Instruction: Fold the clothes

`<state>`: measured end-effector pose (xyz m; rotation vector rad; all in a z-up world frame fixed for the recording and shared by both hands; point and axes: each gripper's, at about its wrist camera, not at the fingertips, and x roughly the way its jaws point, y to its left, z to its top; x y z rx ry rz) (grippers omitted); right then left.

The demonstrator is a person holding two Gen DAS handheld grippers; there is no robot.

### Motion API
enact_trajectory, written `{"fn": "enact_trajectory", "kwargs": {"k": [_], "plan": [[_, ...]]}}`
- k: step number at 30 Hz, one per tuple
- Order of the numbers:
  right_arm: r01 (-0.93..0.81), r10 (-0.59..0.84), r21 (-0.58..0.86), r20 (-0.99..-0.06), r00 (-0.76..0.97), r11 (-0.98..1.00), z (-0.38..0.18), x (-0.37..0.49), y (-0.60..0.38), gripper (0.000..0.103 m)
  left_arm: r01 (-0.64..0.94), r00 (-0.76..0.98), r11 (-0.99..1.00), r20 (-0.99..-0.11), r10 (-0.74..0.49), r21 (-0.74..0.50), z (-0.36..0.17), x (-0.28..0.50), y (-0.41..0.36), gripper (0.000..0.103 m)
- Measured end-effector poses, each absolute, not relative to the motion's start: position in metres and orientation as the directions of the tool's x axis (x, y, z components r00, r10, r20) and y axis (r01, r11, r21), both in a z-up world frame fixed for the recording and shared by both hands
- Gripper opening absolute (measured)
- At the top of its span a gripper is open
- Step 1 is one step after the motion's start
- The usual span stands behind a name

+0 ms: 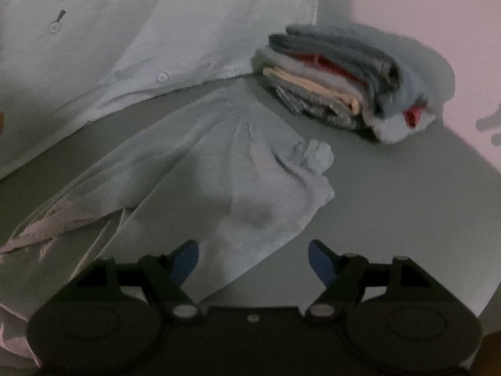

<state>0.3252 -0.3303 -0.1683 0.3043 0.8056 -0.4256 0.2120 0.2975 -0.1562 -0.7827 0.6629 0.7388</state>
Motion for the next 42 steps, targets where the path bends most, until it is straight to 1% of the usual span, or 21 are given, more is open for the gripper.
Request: {"fn": "enact_trajectory", "kwargs": {"k": [2,8,10,11,12,13,15,19,23,25,26,28,29,31,33,34,36,38,39,41,42], "plan": [[0.507,-0.229,0.158,-0.753,0.617,0.847,-0.180,0.326,-0.349,0.078,-0.778,0.596,0.475,-0.721,0.353,-0.411,-0.138,0.188,0.290,0.001],[0.702,-0.333,0.231,-0.753,0.568,0.673,-0.211,0.336,-0.435,0.078,-0.786,0.610,0.401,-0.698,0.376,-0.471,-0.123,0.137,0.266,0.001],[0.686,-0.289,0.288,-0.750,0.596,0.668,-0.220,0.345,-0.454,0.064,-0.796,0.599,0.399,-0.690,0.407,-0.456,-0.115,0.124,0.255,0.000],[0.666,-0.249,0.314,-0.754,0.608,0.676,-0.223,0.351,-0.460,0.037,-0.801,0.593,0.398,-0.686,0.423,-0.447,-0.110,0.117,0.250,0.000],[0.646,-0.208,0.340,-0.758,0.618,0.683,-0.226,0.357,-0.466,0.016,-0.806,0.587,0.396,-0.681,0.438,-0.439,-0.106,0.111,0.244,0.000],[0.623,-0.164,0.363,-0.761,0.627,0.693,-0.227,0.363,-0.471,0.006,-0.811,0.580,0.395,-0.676,0.454,-0.431,-0.101,0.104,0.238,0.000],[0.572,-0.143,0.383,-0.729,0.670,0.725,-0.213,0.363,-0.474,0.001,-0.823,0.566,0.392,-0.659,0.496,-0.411,-0.088,0.089,0.229,0.000],[0.525,-0.159,0.431,-0.642,0.750,0.734,-0.169,0.340,-0.490,0.001,-0.839,0.543,0.384,-0.651,0.531,-0.386,-0.071,0.062,0.227,0.000],[0.516,-0.194,0.324,-0.668,0.718,0.793,-0.165,0.335,-0.495,0.002,-0.844,0.523,0.407,-0.708,0.475,-0.350,-0.094,0.058,0.220,0.001],[0.515,-0.198,0.283,-0.694,0.692,0.809,-0.177,0.335,-0.491,0.002,-0.820,0.555,0.401,-0.737,0.385,-0.408,-0.120,0.063,0.216,0.016],[0.518,-0.193,0.287,-0.700,0.687,0.805,-0.183,0.333,-0.491,0.002,-0.804,0.576,0.403,-0.743,0.342,-0.438,-0.132,0.067,0.214,0.019],[0.546,-0.181,0.323,-0.712,0.678,0.773,-0.193,0.330,-0.493,0.003,-0.788,0.584,0.420,-0.762,0.279,-0.450,-0.156,0.082,0.212,0.031],[0.564,-0.178,0.339,-0.720,0.670,0.753,-0.196,0.329,-0.495,0.009,-0.785,0.581,0.432,-0.772,0.260,-0.445,-0.166,0.089,0.213,0.036],[0.590,-0.169,0.348,-0.743,0.648,0.729,-0.201,0.329,-0.496,0.021,-0.776,0.577,0.450,-0.785,0.225,-0.441,-0.182,0.104,0.216,0.054],[0.589,-0.157,0.357,-0.747,0.646,0.725,-0.203,0.328,-0.492,0.046,-0.767,0.579,0.458,-0.793,0.192,-0.449,-0.196,0.116,0.222,0.061],[0.580,-0.148,0.362,-0.745,0.651,0.729,-0.204,0.326,-0.488,0.048,-0.763,0.583,0.457,-0.791,0.183,-0.457,-0.200,0.122,0.226,0.066],[0.570,-0.123,0.369,-0.753,0.647,0.734,-0.208,0.326,-0.483,0.052,-0.767,0.587,0.436,-0.790,0.176,-0.472,-0.207,0.130,0.236,0.067],[0.579,-0.101,0.381,-0.768,0.632,0.721,-0.214,0.328,-0.478,0.057,-0.776,0.577,0.404,-0.804,0.144,-0.485,-0.216,0.137,0.245,0.067],[0.592,-0.092,0.393,-0.776,0.624,0.704,-0.217,0.329,-0.476,0.064,-0.780,0.572,0.388,-0.810,0.127,-0.491,-0.220,0.140,0.250,0.064],[0.611,-0.065,0.439,-0.776,0.627,0.658,-0.224,0.332,-0.473,0.067,-0.803,0.546,0.372,-0.826,0.141,-0.466,-0.223,0.145,0.254,0.041],[0.619,-0.051,0.465,-0.773,0.632,0.633,-0.227,0.334,-0.471,0.066,-0.815,0.524,0.372,-0.838,0.149,-0.444,-0.222,0.149,0.255,0.006]]}}
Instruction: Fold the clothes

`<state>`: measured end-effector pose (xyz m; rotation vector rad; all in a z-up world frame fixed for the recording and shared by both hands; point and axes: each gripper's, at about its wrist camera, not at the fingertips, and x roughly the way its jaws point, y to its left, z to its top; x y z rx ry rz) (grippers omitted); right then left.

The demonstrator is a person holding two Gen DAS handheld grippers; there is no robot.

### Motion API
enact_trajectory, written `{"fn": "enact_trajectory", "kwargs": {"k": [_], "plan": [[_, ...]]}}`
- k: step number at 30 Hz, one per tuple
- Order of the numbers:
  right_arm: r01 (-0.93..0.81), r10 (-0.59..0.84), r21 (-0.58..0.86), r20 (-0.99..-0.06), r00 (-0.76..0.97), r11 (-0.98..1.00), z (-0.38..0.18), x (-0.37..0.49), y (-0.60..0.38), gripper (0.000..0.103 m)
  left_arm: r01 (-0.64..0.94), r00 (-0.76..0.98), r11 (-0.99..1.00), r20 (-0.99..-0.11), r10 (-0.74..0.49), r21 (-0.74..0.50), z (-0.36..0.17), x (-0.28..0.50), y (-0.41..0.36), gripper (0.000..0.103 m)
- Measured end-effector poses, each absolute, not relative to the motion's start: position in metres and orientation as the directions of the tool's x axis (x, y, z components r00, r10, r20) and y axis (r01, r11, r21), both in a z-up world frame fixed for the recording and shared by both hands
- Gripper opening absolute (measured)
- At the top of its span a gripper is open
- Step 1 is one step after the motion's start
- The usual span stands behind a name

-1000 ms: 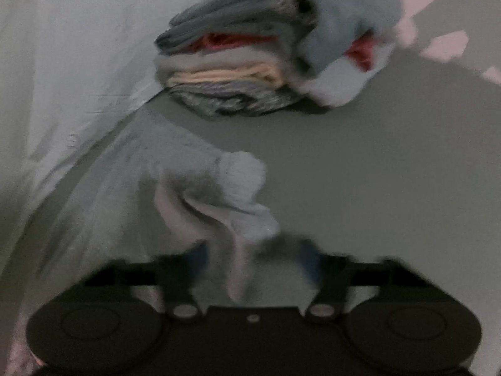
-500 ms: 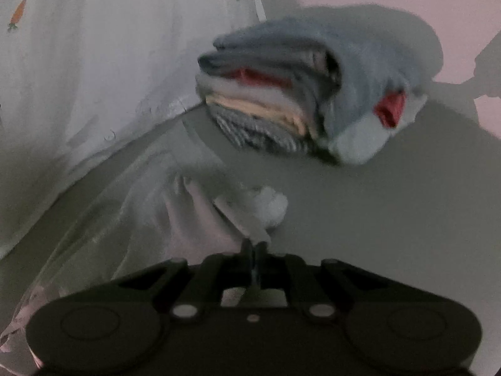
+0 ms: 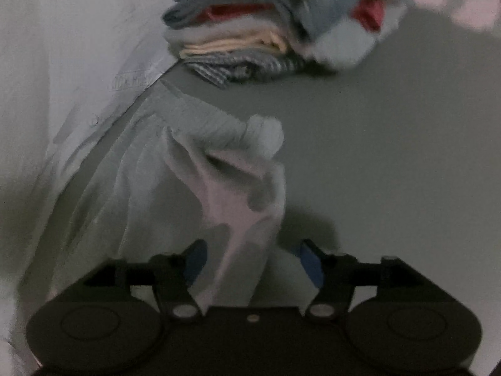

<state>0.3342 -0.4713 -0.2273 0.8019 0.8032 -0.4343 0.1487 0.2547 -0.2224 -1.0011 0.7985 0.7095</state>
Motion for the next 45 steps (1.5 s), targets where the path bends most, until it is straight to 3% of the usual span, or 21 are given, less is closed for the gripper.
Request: {"fn": "enact_trajectory", "kwargs": {"k": [1,2,4,5,6,14,18,21,25,26,27,29,31,33,37,45], "plan": [[0.622,-0.041,0.483,-0.769,0.638,0.616,-0.230,0.337,-0.468,0.062,-0.820,0.516,0.369,-0.844,0.147,-0.437,-0.222,0.151,0.256,0.001],[0.621,-0.035,0.496,-0.764,0.644,0.607,-0.232,0.339,-0.465,0.048,-0.821,0.522,0.360,-0.838,0.160,-0.443,-0.218,0.150,0.256,0.001],[0.614,-0.011,0.517,-0.760,0.650,0.596,-0.235,0.347,-0.460,0.030,-0.828,0.524,0.346,-0.829,0.196,-0.442,-0.208,0.148,0.255,0.001],[0.613,0.000,0.528,-0.758,0.653,0.588,-0.236,0.349,-0.460,0.005,-0.826,0.532,0.338,-0.822,0.203,-0.451,-0.201,0.146,0.256,0.001],[0.622,-0.003,0.534,-0.757,0.653,0.572,-0.234,0.350,-0.461,0.001,-0.823,0.542,0.331,-0.814,0.208,-0.462,-0.194,0.143,0.258,0.001],[0.581,-0.106,0.572,-0.654,0.749,0.579,-0.166,0.312,-0.487,0.001,-0.745,0.661,0.304,-0.721,0.208,-0.594,-0.118,0.092,0.245,0.001],[0.615,-0.178,0.479,-0.680,0.711,0.627,-0.158,0.300,-0.501,0.001,-0.788,0.597,0.332,-0.777,0.201,-0.519,-0.125,0.062,0.221,0.001],[0.674,-0.189,0.453,-0.731,0.655,0.583,-0.182,0.297,-0.514,0.001,-0.855,0.495,0.247,-0.860,0.129,-0.455,-0.169,0.045,0.215,0.001],[0.735,-0.197,0.317,-0.831,0.519,0.600,-0.218,0.312,-0.514,0.011,-0.916,0.361,0.199,-0.932,0.025,-0.349,-0.218,0.039,0.218,0.005],[0.735,-0.206,0.270,-0.850,0.486,0.622,-0.223,0.317,-0.510,0.019,-0.918,0.349,0.208,-0.937,0.022,-0.337,-0.220,0.040,0.220,0.009],[0.732,-0.225,0.223,-0.859,0.460,0.644,-0.225,0.321,-0.504,0.034,-0.919,0.341,0.219,-0.940,0.022,-0.328,-0.221,0.042,0.222,0.015],[0.703,-0.260,0.154,-0.857,0.445,0.694,-0.221,0.327,-0.489,0.053,-0.909,0.354,0.252,-0.934,0.044,-0.332,-0.211,0.047,0.226,0.034],[0.661,-0.279,0.112,-0.845,0.457,0.742,-0.215,0.330,-0.473,0.062,-0.883,0.383,0.331,-0.919,0.097,-0.333,-0.194,0.056,0.232,0.049],[0.627,-0.302,0.061,-0.837,0.456,0.777,-0.209,0.334,-0.457,0.073,-0.845,0.405,0.442,-0.899,0.163,-0.301,-0.175,0.074,0.237,0.053],[0.532,-0.348,-0.047,-0.805,0.481,0.845,-0.196,0.340,-0.410,0.077,-0.741,0.465,0.636,-0.848,0.256,-0.214,-0.150,0.116,0.247,0.072],[0.303,-0.231,-0.055,-0.780,0.582,0.951,-0.176,0.355,-0.299,0.080,-0.496,0.518,0.858,-0.839,0.166,-0.136,-0.174,0.249,0.271,0.077]]}}
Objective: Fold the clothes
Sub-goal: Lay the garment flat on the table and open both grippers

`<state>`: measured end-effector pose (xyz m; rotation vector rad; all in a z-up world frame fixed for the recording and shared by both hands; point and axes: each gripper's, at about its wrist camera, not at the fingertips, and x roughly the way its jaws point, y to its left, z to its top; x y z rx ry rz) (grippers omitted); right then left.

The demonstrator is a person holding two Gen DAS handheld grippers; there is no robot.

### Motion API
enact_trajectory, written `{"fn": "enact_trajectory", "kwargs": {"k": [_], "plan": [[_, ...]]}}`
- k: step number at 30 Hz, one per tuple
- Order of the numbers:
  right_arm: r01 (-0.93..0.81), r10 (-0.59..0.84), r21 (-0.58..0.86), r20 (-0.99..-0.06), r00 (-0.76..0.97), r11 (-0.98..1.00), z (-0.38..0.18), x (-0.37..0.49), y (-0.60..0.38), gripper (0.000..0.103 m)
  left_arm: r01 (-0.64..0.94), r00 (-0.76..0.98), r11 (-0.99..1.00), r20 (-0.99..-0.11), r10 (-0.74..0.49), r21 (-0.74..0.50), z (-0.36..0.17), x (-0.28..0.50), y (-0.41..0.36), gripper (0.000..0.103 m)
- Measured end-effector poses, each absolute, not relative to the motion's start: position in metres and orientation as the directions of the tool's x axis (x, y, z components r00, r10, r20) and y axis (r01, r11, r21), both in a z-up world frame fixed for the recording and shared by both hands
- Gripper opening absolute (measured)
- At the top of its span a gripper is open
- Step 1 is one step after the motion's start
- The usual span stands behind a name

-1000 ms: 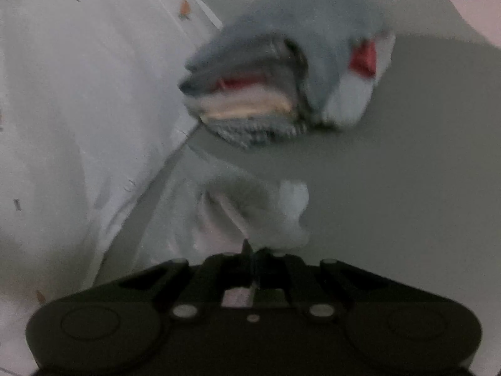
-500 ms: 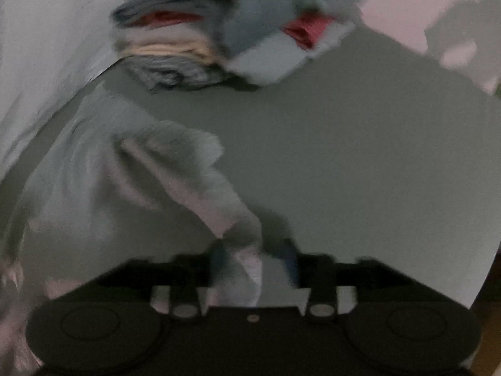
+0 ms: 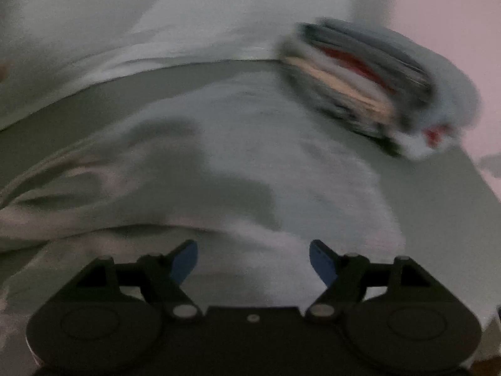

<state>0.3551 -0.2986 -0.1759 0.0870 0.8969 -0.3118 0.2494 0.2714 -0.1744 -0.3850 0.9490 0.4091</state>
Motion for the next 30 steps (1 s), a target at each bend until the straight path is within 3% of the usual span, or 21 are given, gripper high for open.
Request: {"fn": "enact_trajectory", "kwargs": {"k": [6,8,9,10,11,12,15,19,24,30], "plan": [[0.203,-0.106,0.018,-0.805,0.584,0.979,-0.174,0.366,-0.224,0.080,-0.351,0.504,0.929,-0.860,0.079,-0.120,-0.212,0.327,0.288,0.076],[0.195,-0.068,0.057,-0.813,0.579,0.979,-0.174,0.368,-0.208,0.080,-0.303,0.511,0.944,-0.858,0.045,-0.131,-0.221,0.336,0.292,0.075],[0.197,-0.041,0.091,-0.815,0.579,0.976,-0.174,0.368,-0.203,0.080,-0.276,0.530,0.951,-0.847,0.027,-0.142,-0.221,0.337,0.293,0.069],[0.203,-0.018,0.122,-0.815,0.580,0.972,-0.175,0.368,-0.198,0.080,-0.249,0.549,0.956,-0.836,0.009,-0.153,-0.222,0.338,0.294,0.060],[0.214,-0.010,0.140,-0.815,0.579,0.967,-0.176,0.368,-0.194,0.080,-0.232,0.564,0.955,-0.826,-0.022,-0.184,-0.222,0.338,0.295,0.040],[0.232,-0.016,0.144,-0.817,0.576,0.962,-0.177,0.368,-0.190,0.080,-0.241,0.578,0.947,-0.815,-0.036,-0.213,-0.224,0.337,0.296,0.000],[0.278,-0.040,0.139,-0.831,0.554,0.950,-0.183,0.364,-0.180,0.080,-0.250,0.589,0.955,-0.808,0.018,-0.161,-0.229,0.341,0.289,0.001],[0.338,-0.080,0.121,-0.847,0.525,0.933,-0.188,0.356,-0.171,0.080,-0.318,0.650,0.916,-0.759,0.022,-0.246,-0.196,0.354,0.308,0.000],[0.382,-0.109,0.123,-0.840,0.531,0.916,-0.183,0.357,-0.168,0.080,-0.244,0.863,0.876,-0.505,0.000,-0.417,-0.086,0.387,0.351,0.000],[0.387,-0.112,0.145,-0.815,0.569,0.911,-0.178,0.367,-0.166,0.080,-0.047,0.972,0.903,-0.226,-0.056,-0.427,0.007,0.371,0.354,0.001]]}}
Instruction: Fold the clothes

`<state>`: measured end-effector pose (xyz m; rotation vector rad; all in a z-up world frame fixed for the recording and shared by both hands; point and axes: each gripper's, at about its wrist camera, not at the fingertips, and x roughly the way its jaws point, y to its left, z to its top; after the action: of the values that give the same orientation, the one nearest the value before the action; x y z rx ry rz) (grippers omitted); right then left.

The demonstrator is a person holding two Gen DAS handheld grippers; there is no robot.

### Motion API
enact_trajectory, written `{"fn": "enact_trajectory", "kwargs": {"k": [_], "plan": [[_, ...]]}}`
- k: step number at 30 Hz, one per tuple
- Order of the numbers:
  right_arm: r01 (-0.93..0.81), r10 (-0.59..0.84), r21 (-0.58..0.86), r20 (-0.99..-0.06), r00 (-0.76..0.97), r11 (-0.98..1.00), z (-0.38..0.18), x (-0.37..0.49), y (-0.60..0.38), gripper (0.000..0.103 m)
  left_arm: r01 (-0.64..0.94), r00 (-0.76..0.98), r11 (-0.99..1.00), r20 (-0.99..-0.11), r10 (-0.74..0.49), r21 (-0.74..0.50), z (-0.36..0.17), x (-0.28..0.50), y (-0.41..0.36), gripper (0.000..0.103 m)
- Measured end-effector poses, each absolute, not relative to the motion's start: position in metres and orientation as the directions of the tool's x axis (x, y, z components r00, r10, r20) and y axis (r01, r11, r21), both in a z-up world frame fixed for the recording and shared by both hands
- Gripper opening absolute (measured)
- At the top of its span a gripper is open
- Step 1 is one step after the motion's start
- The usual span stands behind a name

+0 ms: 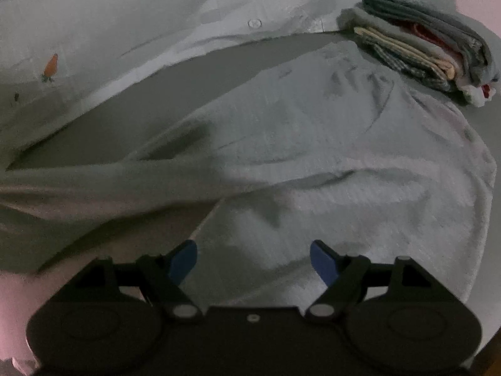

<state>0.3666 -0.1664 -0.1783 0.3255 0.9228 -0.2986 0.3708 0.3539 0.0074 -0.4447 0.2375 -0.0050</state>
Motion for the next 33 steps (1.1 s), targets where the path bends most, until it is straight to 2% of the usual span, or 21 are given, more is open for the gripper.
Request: {"fn": "enact_trajectory", "kwargs": {"k": [3,8,12,14,17,18,19,20,22,24,27,28,29,30,31,33], "plan": [[0.402,-0.094,0.177,-0.816,0.570,0.899,-0.180,0.372,-0.170,0.080,-0.088,0.962,0.947,-0.273,0.000,-0.308,-0.002,0.339,0.341,0.001],[0.370,-0.082,0.151,-0.836,0.543,0.917,-0.187,0.381,-0.172,0.080,-0.290,0.846,0.905,-0.525,0.091,-0.310,-0.086,0.282,0.354,0.001],[0.369,-0.053,0.163,-0.859,0.509,0.915,-0.196,0.384,-0.174,0.081,-0.510,0.670,0.814,-0.722,0.173,-0.279,-0.153,0.241,0.366,0.002],[0.359,-0.038,0.165,-0.868,0.496,0.919,-0.199,0.388,-0.173,0.081,-0.541,0.621,0.804,-0.761,0.185,-0.246,-0.165,0.241,0.366,0.004],[0.333,-0.044,0.145,-0.866,0.499,0.932,-0.197,0.397,-0.169,0.081,-0.526,0.612,0.815,-0.774,0.164,-0.244,-0.167,0.250,0.366,0.027],[0.326,-0.047,0.139,-0.862,0.504,0.935,-0.195,0.399,-0.168,0.081,-0.501,0.631,0.828,-0.760,0.152,-0.250,-0.162,0.261,0.365,0.041],[0.320,-0.051,0.135,-0.858,0.510,0.938,-0.193,0.402,-0.167,0.081,-0.475,0.648,0.844,-0.748,0.144,-0.249,-0.157,0.272,0.363,0.051],[0.319,-0.056,0.132,-0.854,0.517,0.938,-0.191,0.404,-0.167,0.082,-0.448,0.664,0.859,-0.736,0.136,-0.246,-0.153,0.282,0.361,0.054],[0.326,-0.059,0.136,-0.850,0.524,0.936,-0.189,0.406,-0.169,0.082,-0.393,0.681,0.889,-0.724,0.109,-0.235,-0.160,0.308,0.361,0.068],[0.335,-0.060,0.142,-0.847,0.528,0.931,-0.189,0.406,-0.170,0.082,-0.380,0.673,0.897,-0.733,0.101,-0.225,-0.172,0.337,0.367,0.073],[0.350,-0.070,0.137,-0.852,0.520,0.927,-0.191,0.402,-0.169,0.082,-0.399,0.630,0.886,-0.773,0.076,-0.237,-0.197,0.374,0.378,0.073],[0.354,-0.078,0.130,-0.853,0.516,0.926,-0.192,0.399,-0.168,0.082,-0.414,0.613,0.881,-0.786,0.083,-0.230,-0.205,0.383,0.380,0.068],[0.359,-0.086,0.122,-0.855,0.512,0.926,-0.193,0.396,-0.167,0.082,-0.435,0.599,0.874,-0.794,0.103,-0.215,-0.211,0.389,0.381,0.058],[0.364,-0.094,0.114,-0.857,0.507,0.925,-0.193,0.393,-0.168,0.082,-0.473,0.576,0.856,-0.809,0.121,-0.209,-0.214,0.393,0.383,0.022],[0.370,-0.102,0.107,-0.859,0.502,0.923,-0.194,0.390,-0.169,0.082,-0.512,0.550,0.834,-0.824,0.137,-0.203,-0.217,0.395,0.384,0.004],[0.388,-0.118,0.095,-0.863,0.491,0.917,-0.195,0.384,-0.174,0.082,-0.576,0.529,0.788,-0.834,0.156,-0.218,-0.217,0.393,0.387,0.001]]}}
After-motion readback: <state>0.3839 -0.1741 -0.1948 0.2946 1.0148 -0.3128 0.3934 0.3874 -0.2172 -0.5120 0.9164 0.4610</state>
